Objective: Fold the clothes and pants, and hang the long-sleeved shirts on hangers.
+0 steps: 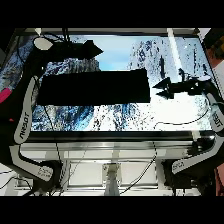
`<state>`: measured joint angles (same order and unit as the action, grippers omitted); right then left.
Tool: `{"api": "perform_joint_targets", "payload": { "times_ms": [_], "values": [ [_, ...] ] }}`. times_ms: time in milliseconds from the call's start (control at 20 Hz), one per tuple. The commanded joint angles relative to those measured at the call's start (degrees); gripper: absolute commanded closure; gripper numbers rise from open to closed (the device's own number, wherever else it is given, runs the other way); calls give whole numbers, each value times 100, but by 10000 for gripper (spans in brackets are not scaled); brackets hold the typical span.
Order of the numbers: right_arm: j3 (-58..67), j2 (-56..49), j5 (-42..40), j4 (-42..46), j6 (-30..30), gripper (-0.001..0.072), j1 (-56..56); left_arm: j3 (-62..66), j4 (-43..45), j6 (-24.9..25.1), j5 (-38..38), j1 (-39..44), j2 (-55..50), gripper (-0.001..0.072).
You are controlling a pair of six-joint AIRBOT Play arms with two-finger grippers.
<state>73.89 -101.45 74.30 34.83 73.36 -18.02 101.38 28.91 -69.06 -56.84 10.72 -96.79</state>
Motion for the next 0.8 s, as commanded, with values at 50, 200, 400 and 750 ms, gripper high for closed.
{"api": "perform_joint_targets", "payload": {
  "times_ms": [50,200,400,750],
  "values": [
    [-44,-417,-450,105,66,167,278,-2,44,-20,-160,37,-2,703],
    [-44,-514,-490,120,72,168,337,-2,46,-17,-271,37,-2,703],
    [-44,-514,-717,125,70,173,730,-2,52,-17,-271,37,-17,703],
    [-44,-240,-426,332,175,703,828,-24,1259,-807,-337,61,-20,704]
  ]
}}
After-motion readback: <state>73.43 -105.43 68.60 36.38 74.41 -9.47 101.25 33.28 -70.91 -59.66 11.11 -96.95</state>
